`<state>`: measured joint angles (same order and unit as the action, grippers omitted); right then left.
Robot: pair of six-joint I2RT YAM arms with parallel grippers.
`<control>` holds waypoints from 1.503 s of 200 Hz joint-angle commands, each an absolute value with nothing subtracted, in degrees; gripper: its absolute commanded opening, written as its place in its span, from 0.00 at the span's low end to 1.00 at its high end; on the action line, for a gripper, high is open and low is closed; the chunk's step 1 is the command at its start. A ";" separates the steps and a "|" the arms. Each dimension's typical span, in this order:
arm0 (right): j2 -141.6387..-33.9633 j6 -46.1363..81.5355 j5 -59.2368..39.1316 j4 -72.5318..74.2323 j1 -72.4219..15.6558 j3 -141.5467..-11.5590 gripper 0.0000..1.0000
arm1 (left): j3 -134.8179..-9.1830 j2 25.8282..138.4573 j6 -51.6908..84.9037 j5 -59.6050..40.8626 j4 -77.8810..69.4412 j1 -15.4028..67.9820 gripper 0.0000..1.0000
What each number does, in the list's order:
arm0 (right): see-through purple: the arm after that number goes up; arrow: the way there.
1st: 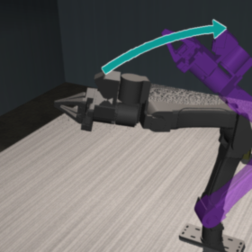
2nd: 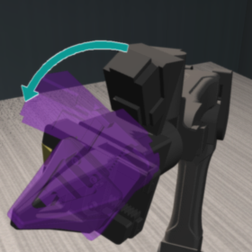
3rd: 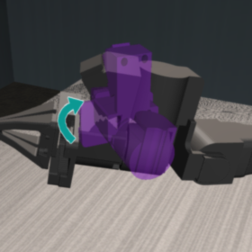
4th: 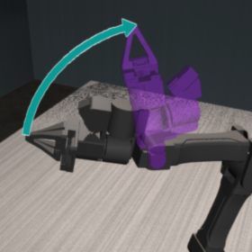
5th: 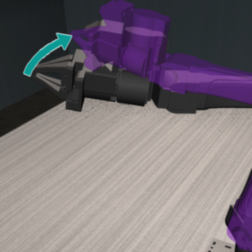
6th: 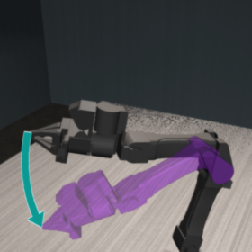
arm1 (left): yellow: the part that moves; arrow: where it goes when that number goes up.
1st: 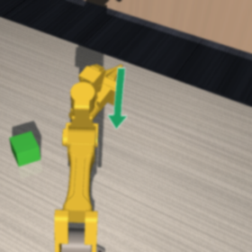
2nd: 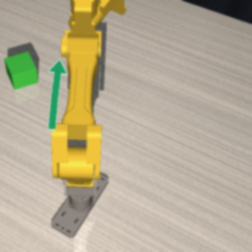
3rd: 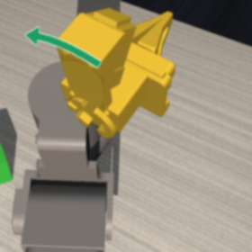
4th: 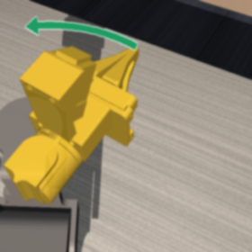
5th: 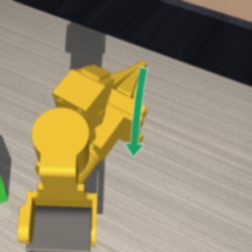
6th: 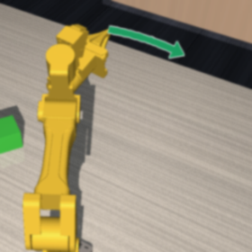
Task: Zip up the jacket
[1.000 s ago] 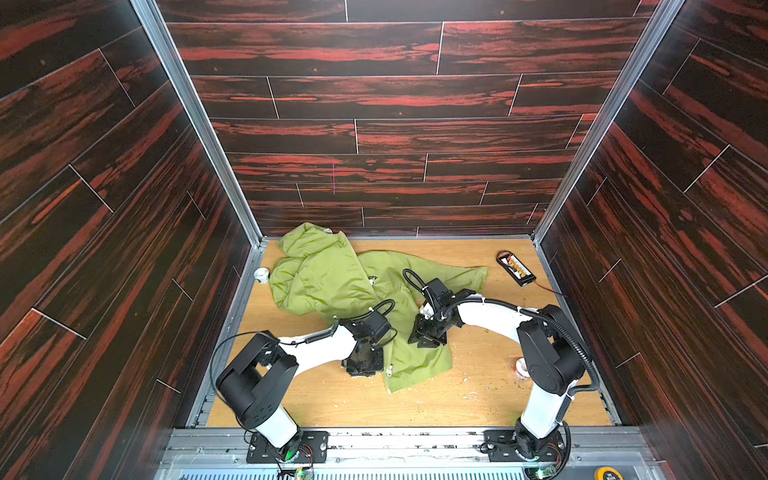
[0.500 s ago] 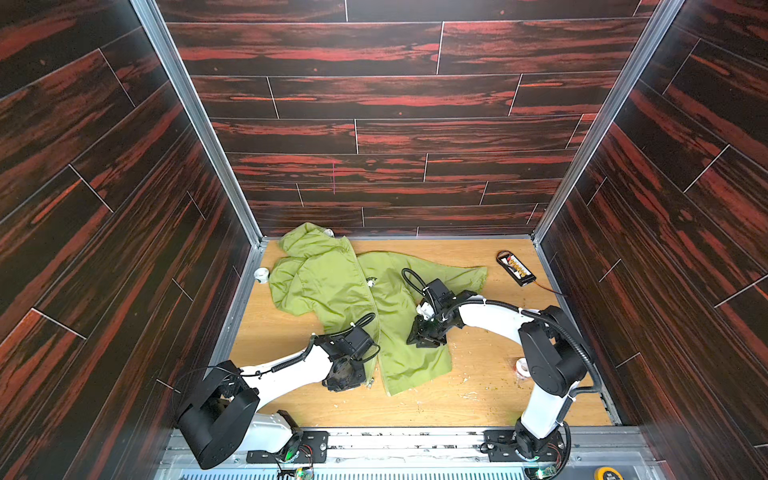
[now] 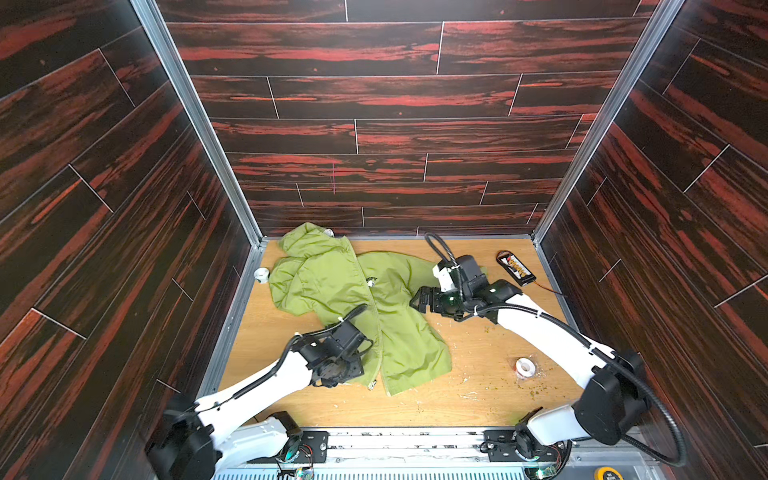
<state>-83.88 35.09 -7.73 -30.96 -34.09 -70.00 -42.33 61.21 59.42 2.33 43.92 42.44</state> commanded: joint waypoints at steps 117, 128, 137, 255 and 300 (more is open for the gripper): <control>-90.43 54.75 -40.65 0.70 -38.78 -47.79 0.48 | -31.68 54.18 88.18 3.50 26.44 58.71 0.73; -91.69 54.93 -40.47 0.84 -39.73 -47.81 0.50 | -30.03 54.14 89.22 4.53 23.31 59.58 0.74; -92.77 54.93 -40.43 0.71 -40.51 -48.05 0.51 | -28.95 54.22 89.82 5.21 21.36 60.13 0.75; -107.40 56.31 -40.73 3.53 -47.86 -52.21 0.59 | -14.51 41.59 95.88 14.07 18.68 60.48 0.78; -110.14 57.73 -40.52 6.09 -47.90 -52.56 0.56 | -10.78 34.69 96.88 16.89 17.92 60.58 0.78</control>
<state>-106.89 56.55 -40.36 4.58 -47.81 -51.27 -12.27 36.71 95.42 13.19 17.10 60.36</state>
